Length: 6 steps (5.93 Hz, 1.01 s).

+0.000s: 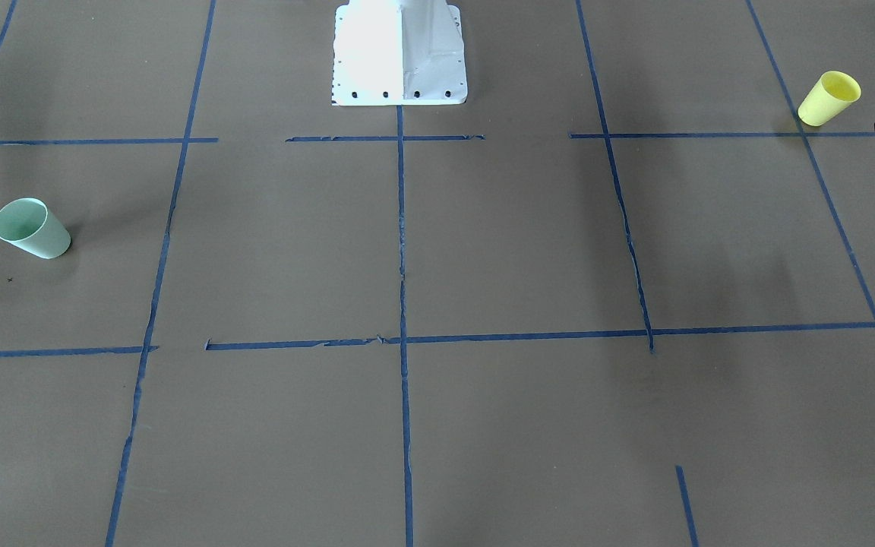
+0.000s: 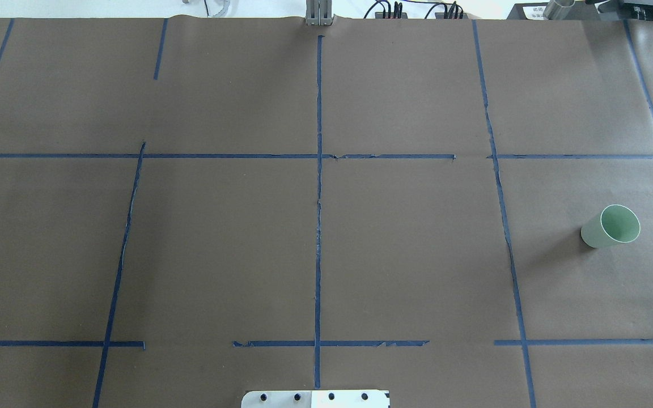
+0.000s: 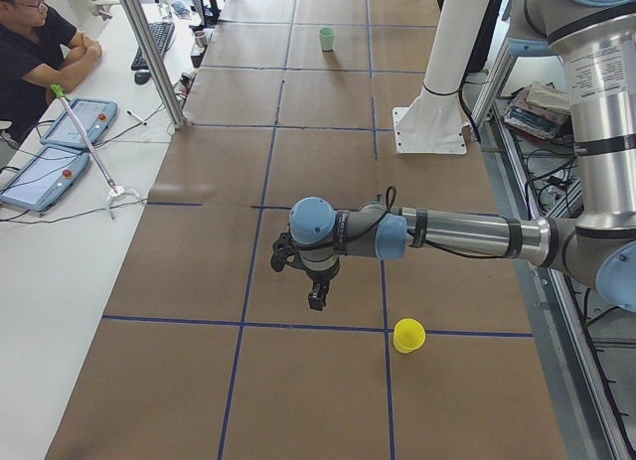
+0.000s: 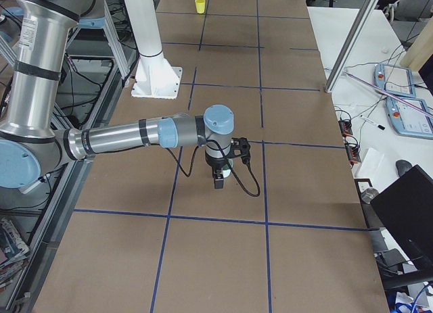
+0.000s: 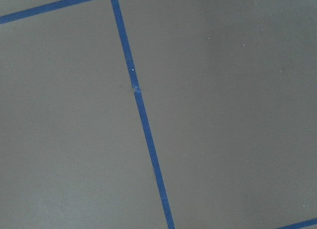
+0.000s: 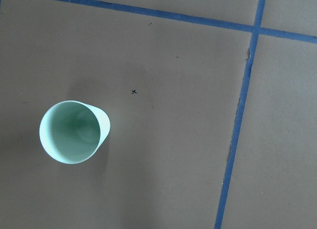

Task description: Transfer and stack yellow cup on green cup

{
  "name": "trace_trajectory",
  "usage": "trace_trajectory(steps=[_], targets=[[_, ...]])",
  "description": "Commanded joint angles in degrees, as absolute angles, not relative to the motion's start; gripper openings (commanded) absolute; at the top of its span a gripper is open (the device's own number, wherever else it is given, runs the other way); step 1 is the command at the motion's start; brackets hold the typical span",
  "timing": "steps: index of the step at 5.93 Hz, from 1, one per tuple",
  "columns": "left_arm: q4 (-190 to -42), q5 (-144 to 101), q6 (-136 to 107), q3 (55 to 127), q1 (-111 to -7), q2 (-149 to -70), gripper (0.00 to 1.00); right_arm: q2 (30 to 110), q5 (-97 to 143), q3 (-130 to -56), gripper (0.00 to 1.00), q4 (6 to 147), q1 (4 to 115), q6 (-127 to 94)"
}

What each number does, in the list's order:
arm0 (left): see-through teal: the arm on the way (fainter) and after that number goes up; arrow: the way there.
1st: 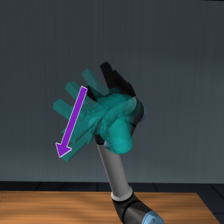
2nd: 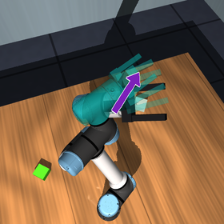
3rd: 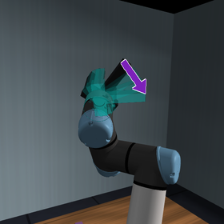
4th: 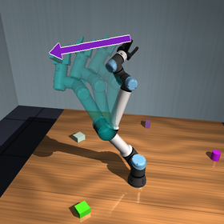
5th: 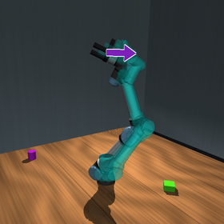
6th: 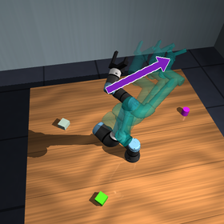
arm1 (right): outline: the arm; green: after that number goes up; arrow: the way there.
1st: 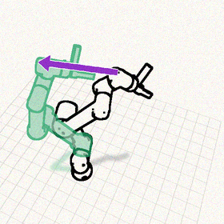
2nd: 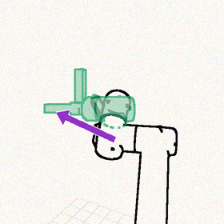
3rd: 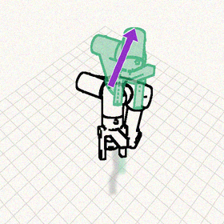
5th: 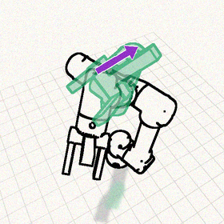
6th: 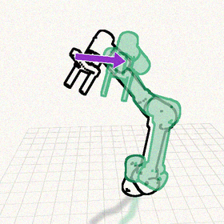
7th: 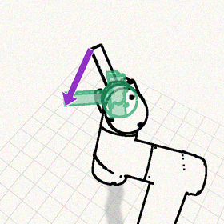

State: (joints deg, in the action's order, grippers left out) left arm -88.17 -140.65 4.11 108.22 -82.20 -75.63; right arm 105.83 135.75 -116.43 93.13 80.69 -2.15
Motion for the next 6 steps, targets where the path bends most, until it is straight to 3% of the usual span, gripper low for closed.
trace_trajectory(steps=[1, 6], targets=[[-88.5, -141.68, -12.89, 109.15, -76.69, -76.2, 1.0, 106.87, 136.49, -116.37, 1.0, 87.58, 80.6, -2.46], [-94.57, -118.45, -64.23, 112.22, -59.8, -77.08, 1.0, 107.31, 137.02, -117.07, 1.0, 86.75, 79.8, -2.64]])
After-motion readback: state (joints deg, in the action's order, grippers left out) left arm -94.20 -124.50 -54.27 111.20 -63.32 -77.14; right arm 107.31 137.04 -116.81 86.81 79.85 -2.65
